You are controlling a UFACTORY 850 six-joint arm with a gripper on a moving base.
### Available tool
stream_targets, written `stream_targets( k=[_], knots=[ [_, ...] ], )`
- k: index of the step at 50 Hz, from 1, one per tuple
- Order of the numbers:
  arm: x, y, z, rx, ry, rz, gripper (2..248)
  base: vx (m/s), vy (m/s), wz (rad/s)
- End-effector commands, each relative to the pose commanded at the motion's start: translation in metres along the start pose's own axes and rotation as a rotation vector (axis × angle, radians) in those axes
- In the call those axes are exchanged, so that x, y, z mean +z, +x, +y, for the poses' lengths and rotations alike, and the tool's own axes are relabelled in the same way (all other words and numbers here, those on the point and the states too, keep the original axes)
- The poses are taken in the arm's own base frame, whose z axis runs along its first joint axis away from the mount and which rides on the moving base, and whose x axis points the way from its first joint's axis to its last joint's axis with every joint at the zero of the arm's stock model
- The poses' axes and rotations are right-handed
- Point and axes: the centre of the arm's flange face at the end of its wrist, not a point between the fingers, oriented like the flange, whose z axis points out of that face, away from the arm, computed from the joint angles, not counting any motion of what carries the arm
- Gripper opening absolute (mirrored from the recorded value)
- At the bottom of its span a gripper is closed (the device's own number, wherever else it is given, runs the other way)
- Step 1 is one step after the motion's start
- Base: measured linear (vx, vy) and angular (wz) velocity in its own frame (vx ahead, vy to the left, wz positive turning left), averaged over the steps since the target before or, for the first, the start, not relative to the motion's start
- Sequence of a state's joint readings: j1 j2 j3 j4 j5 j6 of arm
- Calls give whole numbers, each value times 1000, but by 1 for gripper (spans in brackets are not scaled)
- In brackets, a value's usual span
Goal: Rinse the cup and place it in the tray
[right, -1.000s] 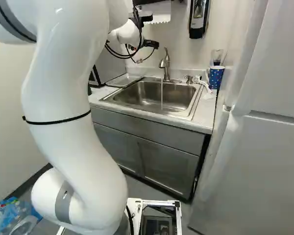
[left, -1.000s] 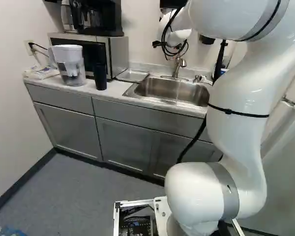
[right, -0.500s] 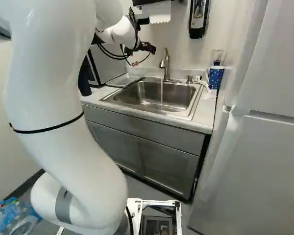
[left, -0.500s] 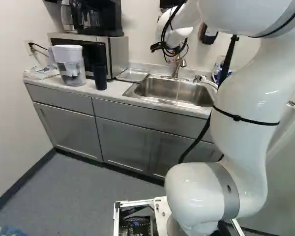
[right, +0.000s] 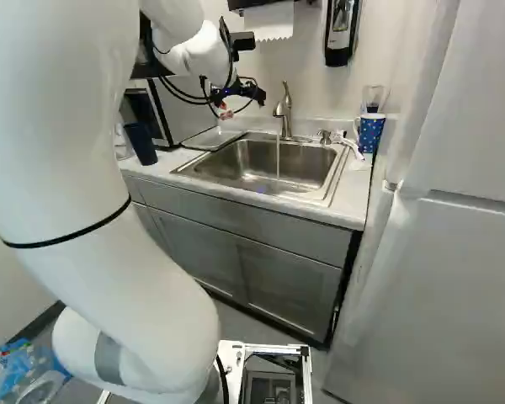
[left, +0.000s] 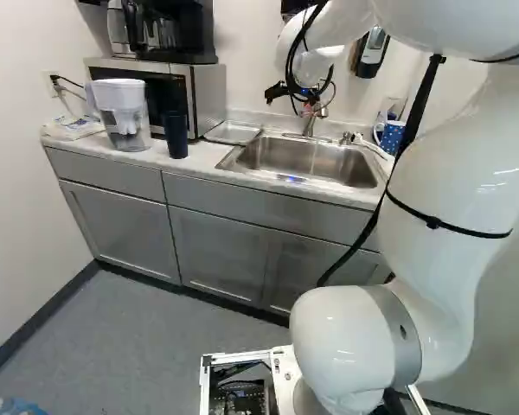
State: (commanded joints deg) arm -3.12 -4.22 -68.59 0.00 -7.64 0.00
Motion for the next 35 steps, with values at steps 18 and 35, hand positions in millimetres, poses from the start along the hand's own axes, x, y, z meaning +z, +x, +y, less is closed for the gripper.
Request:
stream_targets(
  k=[18,35],
  knots=[
    [-23,-25,6,7,-10,-118,247,0,0,0],
    [-45,-49,20,26,-31,-229,247,0,0,0]
  ],
)
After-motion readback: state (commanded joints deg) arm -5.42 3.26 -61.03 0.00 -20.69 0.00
